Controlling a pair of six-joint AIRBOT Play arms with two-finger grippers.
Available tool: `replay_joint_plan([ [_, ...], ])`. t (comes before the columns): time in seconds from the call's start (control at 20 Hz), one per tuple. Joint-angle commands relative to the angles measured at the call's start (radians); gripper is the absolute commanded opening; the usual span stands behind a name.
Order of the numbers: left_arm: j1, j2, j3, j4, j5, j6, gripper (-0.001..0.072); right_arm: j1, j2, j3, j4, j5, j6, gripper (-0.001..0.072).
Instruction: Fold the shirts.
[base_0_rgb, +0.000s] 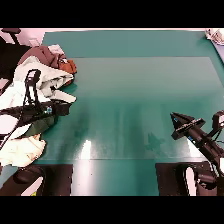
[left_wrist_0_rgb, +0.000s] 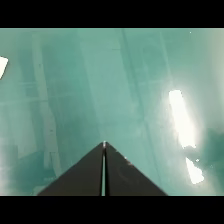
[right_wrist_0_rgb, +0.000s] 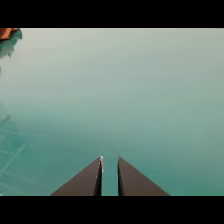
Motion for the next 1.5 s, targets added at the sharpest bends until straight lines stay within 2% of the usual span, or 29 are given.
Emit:
replay_joint_plan([
  [0.0,0.001,0.001,-0.003,-0.001,0.002,0.001,0.0028,0.001,0.000,-0.003,0.005,0.000,0.000,0.0122],
  [0.85,0.001,0.000,-0.003,-0.013,0.012,0.000,0.0028,0.001,0.000,-0.005,0.001,0.000,0.000,0.0122],
  [1.05,0.000,0.000,-0.002,-0.026,0.101,0.000,0.0028,0.001,0.000,-0.005,0.001,-0.023,-0.001,0.0122],
  [1.25,0.000,0.000,-0.003,-0.046,0.111,-0.003,0.0027,0.001,0.000,-0.005,0.008,-0.024,0.000,0.0122],
  [1.35,0.001,0.000,-0.003,-0.061,0.109,-0.004,0.0028,0.001,0.000,-0.005,0.071,-0.046,0.002,0.0119],
  [1.45,0.001,0.000,-0.003,-0.064,0.097,-0.029,0.0027,0.001,0.000,-0.005,0.214,-0.087,0.048,0.0120],
])
